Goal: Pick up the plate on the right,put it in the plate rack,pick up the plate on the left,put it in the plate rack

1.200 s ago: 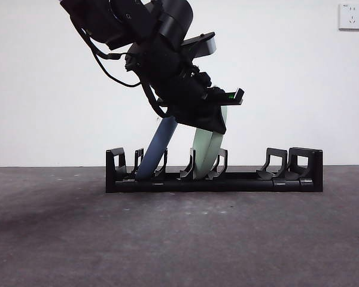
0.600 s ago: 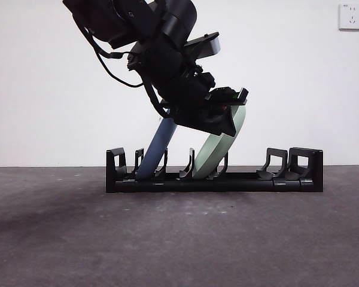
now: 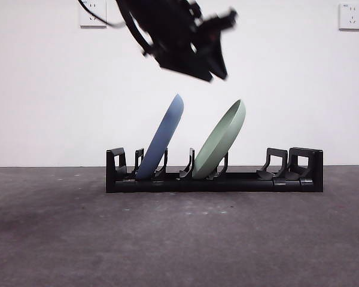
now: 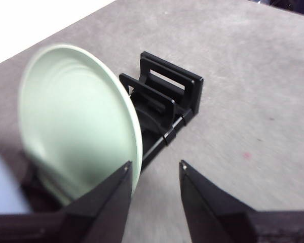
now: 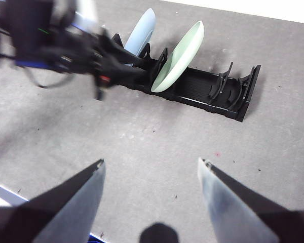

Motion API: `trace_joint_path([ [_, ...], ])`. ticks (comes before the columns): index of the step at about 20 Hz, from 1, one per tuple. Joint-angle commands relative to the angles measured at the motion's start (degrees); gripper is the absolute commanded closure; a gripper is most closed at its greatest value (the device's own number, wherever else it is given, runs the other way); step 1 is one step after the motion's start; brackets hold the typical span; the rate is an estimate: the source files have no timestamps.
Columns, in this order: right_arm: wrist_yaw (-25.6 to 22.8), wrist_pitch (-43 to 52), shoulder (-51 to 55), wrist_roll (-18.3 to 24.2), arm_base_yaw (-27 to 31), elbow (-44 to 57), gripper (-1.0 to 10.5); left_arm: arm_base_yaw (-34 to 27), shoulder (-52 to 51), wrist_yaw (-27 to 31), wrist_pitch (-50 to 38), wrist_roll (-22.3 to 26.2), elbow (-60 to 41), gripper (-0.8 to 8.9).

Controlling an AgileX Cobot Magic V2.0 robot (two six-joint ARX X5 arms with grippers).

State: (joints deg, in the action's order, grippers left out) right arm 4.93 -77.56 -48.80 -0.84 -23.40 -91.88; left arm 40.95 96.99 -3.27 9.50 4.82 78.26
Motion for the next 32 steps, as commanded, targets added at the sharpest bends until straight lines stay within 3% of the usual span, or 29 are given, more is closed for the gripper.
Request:
trace_joint_path([
  [1, 0.2, -1.3, 0.0, 0.5, -0.2, 0.3, 6.3, 0.4, -5.6, -0.2, 9.0, -0.8, -0.2, 6.52],
  [4, 1.8, -1.3, -0.1, 1.4, -0.2, 0.3, 6.3, 0.7, -13.6, -0.7, 21.5, -0.8, -0.2, 6.56],
  [8, 7.8, -1.3, -0.2, 2.6, -0.2, 0.4, 6.3, 0.7, -24.5, -6.2, 37.4, -0.8, -0.2, 6.56],
  [13, 15.1, -1.3, -0.1, 2.6, -0.2, 3.5, 6.3, 0.7, -35.7, -10.8, 49.7, -2.1, -0.2, 6.56],
  [23, 15.9, -1.3, -0.1, 3.0, -0.2, 11.2, 6.4, 0.7, -43.7, -10.6, 54.9, -2.3, -0.2, 6.57],
  [26, 15.9, -1.3, -0.1, 3.0, -0.2, 11.2, 8.7, 0.7, -43.6, -10.6, 55.6, -2.3, -0.2, 6.69],
  [27, 15.9, -1.3, -0.1, 3.1, -0.2, 11.2, 9.3, 0.7, -43.6, -10.6, 55.5, -2.2, -0.2, 7.36],
  [28, 15.9, -1.3, -0.1, 3.1, -0.2, 11.2, 9.6, 0.7, -43.6, -10.6, 55.4, -2.2, -0.2, 8.29],
  [32, 15.9, -1.3, -0.1, 4.1, -0.2, 11.2, 9.6, 0.7, -43.6, -10.6, 55.4, -2.2, -0.2, 8.21],
])
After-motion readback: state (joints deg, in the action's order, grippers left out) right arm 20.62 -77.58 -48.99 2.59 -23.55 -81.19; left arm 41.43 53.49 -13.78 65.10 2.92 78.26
